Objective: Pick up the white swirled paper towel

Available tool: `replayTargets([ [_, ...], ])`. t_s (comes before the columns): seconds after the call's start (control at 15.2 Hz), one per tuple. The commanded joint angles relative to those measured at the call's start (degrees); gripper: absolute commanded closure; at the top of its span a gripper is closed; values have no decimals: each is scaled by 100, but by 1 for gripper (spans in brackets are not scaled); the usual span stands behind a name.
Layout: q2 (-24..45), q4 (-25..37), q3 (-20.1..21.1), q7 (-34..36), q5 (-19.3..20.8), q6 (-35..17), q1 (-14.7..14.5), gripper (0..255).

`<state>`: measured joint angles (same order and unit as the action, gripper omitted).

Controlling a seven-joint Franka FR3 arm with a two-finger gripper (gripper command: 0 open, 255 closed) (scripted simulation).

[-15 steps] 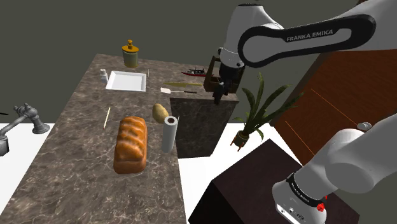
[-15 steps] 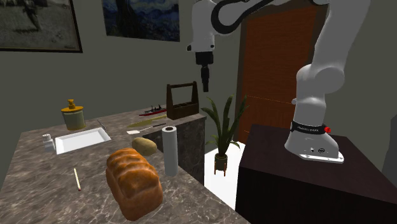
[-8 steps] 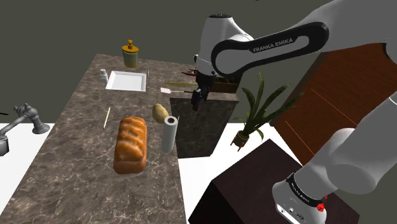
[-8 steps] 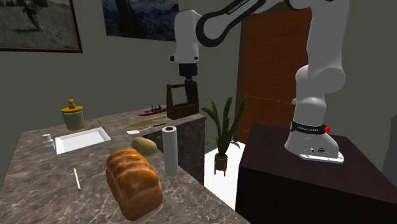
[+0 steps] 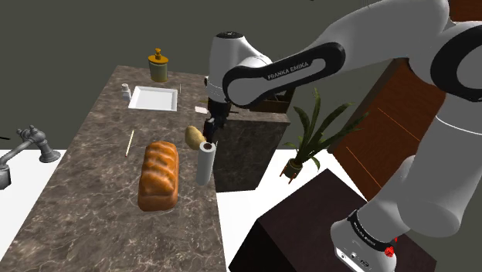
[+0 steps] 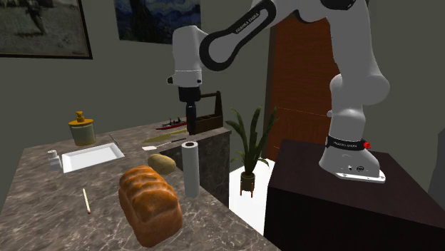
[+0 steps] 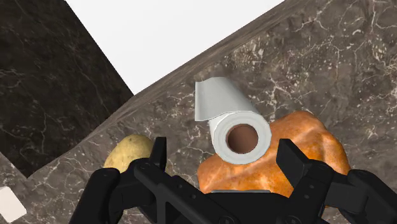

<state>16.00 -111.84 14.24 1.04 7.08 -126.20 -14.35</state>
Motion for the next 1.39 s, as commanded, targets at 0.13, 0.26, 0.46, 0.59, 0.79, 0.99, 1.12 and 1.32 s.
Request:
replayTargets([
  [0.13,726,639,51,114,236,-113,-252,0],
  [0.26,811,601,32,138,268,-234,-265,0],
  [0.46,946,552,5,175,320,-413,-283,0],
  [0.59,1040,526,-15,200,355,-530,-296,0],
  [0.79,1065,527,-19,204,363,-552,-299,255],
  [0.99,1063,526,-20,202,363,-553,-297,255],
  [1.12,1056,516,-19,201,362,-555,-295,255],
  [1.32,1058,518,-19,199,361,-555,-294,255],
])
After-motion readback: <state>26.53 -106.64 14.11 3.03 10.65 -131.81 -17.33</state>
